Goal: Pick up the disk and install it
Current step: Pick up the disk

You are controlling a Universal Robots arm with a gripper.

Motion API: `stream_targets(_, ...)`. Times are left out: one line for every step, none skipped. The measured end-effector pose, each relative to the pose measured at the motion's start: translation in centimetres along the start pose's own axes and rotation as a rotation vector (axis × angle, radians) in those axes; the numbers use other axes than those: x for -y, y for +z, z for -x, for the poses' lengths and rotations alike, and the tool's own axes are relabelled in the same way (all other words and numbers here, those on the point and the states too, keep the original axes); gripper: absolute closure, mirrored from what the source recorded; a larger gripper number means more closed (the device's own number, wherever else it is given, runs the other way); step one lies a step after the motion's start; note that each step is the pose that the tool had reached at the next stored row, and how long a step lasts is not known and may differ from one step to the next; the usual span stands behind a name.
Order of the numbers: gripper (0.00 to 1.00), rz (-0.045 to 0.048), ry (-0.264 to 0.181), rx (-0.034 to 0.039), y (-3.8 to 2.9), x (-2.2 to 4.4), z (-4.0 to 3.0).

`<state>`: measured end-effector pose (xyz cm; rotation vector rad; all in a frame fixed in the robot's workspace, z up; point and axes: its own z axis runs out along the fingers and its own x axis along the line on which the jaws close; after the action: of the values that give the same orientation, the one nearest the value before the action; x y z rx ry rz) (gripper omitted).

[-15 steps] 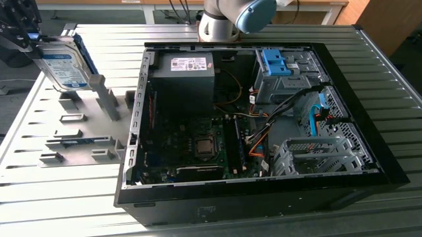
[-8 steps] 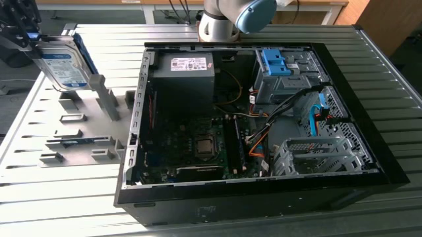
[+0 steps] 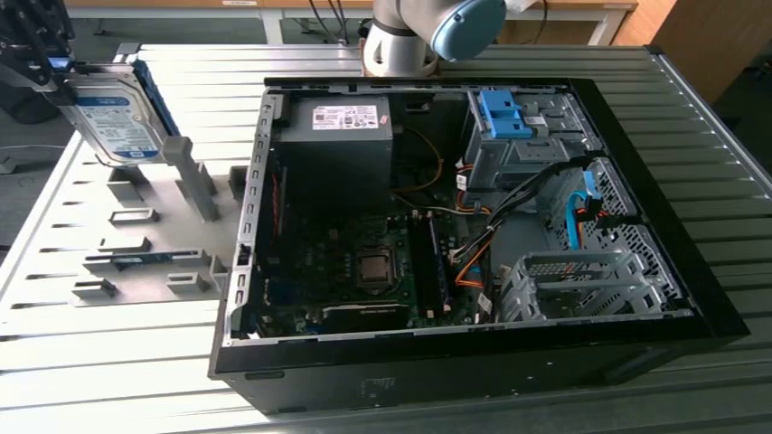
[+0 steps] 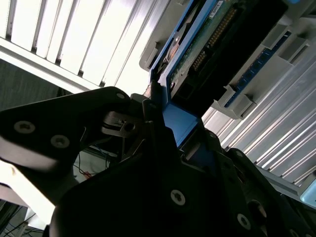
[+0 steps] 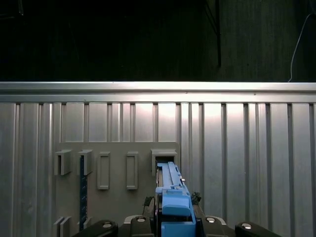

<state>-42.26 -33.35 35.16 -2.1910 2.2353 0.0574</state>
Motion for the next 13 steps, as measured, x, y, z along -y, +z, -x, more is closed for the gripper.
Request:
stream_targets(0.64, 0.0001, 0.000, -0.0001, -0.01, 0.00, 0.00)
stream_targets(0.64, 0.0000, 0.000, 0.0000, -0.01, 0.00, 0.00)
stream_targets(0.64, 0.0000, 0.000, 0.0000, -0.01, 0.00, 0.00)
stream_targets(0.64, 0.0000, 0.000, 0.0000, -0.02, 0.00, 0.00)
stream_targets(0.64, 0.0001, 0.000, 0.0000, -0.03, 0.00, 0.00)
stream_targets(0.64, 0.0001, 0.000, 0.0000, -0.04, 0.00, 0.00)
stream_targets(0.64, 0.0001, 0.000, -0.0001, -0.06, 0.00, 0.00)
stream_targets(0.64, 0.0002, 0.000, -0.0001, -0.09, -0.01, 0.00)
stream_targets(0.64, 0.0002, 0.000, -0.0001, -0.12, -0.01, 0.00)
stream_targets(0.64, 0.0001, 0.000, 0.0000, -0.14, -0.01, 0.00)
stream_targets(0.64, 0.0002, 0.000, -0.0001, -0.19, -0.01, 0.00)
stream_targets(0.64, 0.0002, 0.000, -0.0001, -0.23, -0.01, 0.01)
stream_targets(0.64, 0.0002, 0.000, -0.0001, -0.27, -0.01, 0.01)
